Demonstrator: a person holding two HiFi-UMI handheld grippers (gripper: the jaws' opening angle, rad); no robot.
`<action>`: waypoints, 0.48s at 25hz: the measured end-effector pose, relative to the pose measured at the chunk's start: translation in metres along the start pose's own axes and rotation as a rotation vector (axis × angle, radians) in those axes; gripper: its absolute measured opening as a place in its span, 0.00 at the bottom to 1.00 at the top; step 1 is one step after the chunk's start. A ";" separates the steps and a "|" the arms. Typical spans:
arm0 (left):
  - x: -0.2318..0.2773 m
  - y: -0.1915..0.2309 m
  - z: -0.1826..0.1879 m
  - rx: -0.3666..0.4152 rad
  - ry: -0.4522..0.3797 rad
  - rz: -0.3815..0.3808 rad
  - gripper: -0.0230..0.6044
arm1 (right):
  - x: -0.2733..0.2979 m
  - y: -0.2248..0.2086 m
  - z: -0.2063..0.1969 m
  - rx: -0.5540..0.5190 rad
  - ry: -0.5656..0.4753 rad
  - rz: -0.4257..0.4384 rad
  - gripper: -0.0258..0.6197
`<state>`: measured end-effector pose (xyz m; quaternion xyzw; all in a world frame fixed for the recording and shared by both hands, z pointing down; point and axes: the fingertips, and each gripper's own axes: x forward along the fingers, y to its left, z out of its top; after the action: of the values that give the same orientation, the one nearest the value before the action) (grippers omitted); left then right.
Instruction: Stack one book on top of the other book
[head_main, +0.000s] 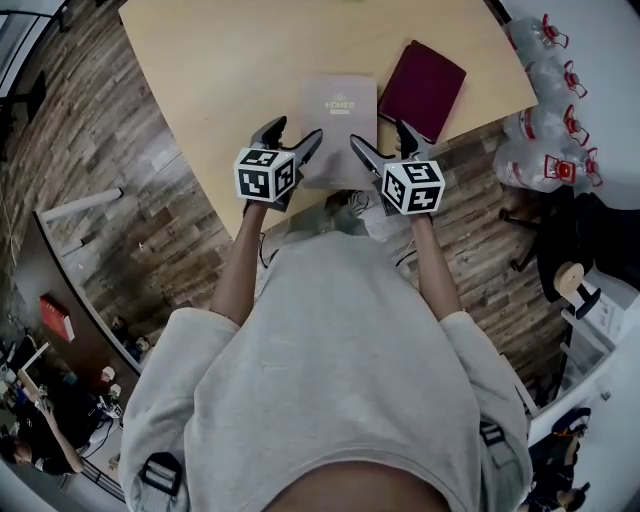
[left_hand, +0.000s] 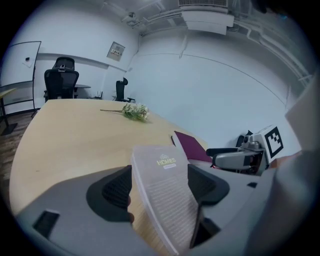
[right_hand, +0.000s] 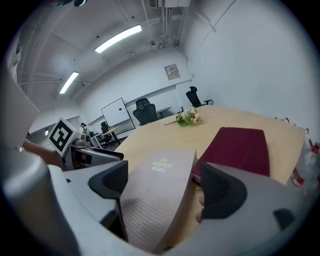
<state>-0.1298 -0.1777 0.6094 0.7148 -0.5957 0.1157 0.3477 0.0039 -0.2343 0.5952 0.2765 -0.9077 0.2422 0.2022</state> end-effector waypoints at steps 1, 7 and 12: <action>0.004 0.001 -0.003 -0.011 0.010 -0.002 0.59 | 0.004 -0.001 -0.004 0.009 0.016 0.004 0.73; 0.022 0.005 -0.020 -0.091 0.060 -0.022 0.59 | 0.026 -0.001 -0.032 0.037 0.122 0.033 0.73; 0.037 0.008 -0.031 -0.111 0.104 -0.032 0.59 | 0.040 -0.002 -0.058 0.061 0.218 0.057 0.73</action>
<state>-0.1200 -0.1868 0.6569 0.6967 -0.5709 0.1139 0.4191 -0.0116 -0.2201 0.6620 0.2285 -0.8801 0.3039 0.2842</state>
